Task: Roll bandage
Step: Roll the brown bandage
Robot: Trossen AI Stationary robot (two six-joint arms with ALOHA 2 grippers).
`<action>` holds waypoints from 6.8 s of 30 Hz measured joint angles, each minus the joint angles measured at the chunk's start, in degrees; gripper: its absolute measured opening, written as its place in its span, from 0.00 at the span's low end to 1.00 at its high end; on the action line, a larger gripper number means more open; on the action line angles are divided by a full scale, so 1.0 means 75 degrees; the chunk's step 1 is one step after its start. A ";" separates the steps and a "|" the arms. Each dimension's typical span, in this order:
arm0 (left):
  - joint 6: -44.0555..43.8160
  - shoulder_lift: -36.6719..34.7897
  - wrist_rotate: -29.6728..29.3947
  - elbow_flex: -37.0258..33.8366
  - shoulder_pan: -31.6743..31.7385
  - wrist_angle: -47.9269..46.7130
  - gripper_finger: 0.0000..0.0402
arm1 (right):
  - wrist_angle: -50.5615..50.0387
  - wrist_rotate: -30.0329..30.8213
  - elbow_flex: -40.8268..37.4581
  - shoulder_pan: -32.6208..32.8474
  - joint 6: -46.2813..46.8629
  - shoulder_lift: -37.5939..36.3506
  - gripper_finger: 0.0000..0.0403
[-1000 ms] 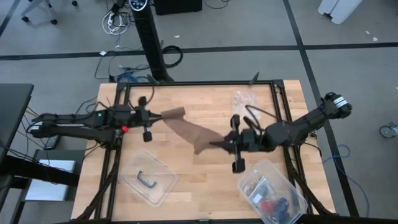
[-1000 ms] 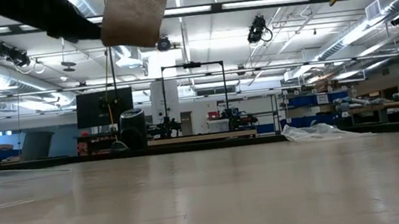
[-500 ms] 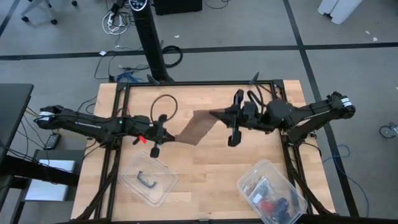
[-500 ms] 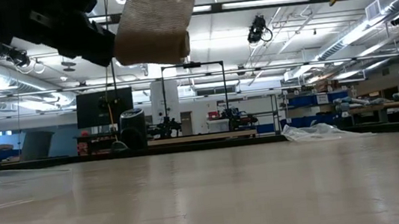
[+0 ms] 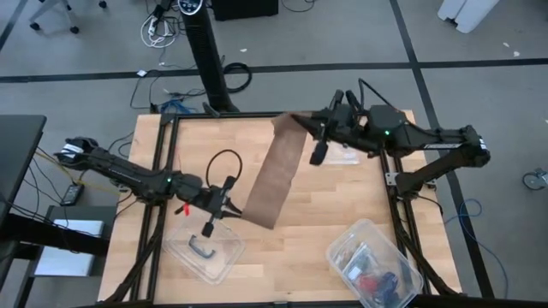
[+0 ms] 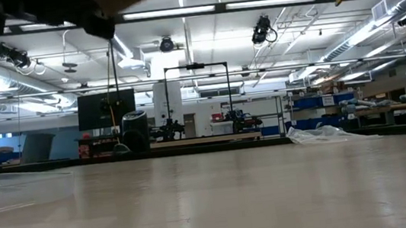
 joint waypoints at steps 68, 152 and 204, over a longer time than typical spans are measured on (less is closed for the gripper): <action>-0.3196 0.1705 -0.1676 0.0829 0.1191 -0.0842 0.00 | -0.0866 -0.0600 0.2528 0.0152 -0.0361 0.0565 0.00; -0.1350 -0.3316 0.0774 0.1409 0.5429 -0.2579 0.00 | -0.6127 0.1368 0.1483 0.2899 0.4766 0.4814 0.27; -0.1201 -0.2541 0.2285 0.1406 0.3672 -0.1213 0.00 | 0.3167 -0.3414 -0.1416 -0.0175 0.1433 0.2195 0.53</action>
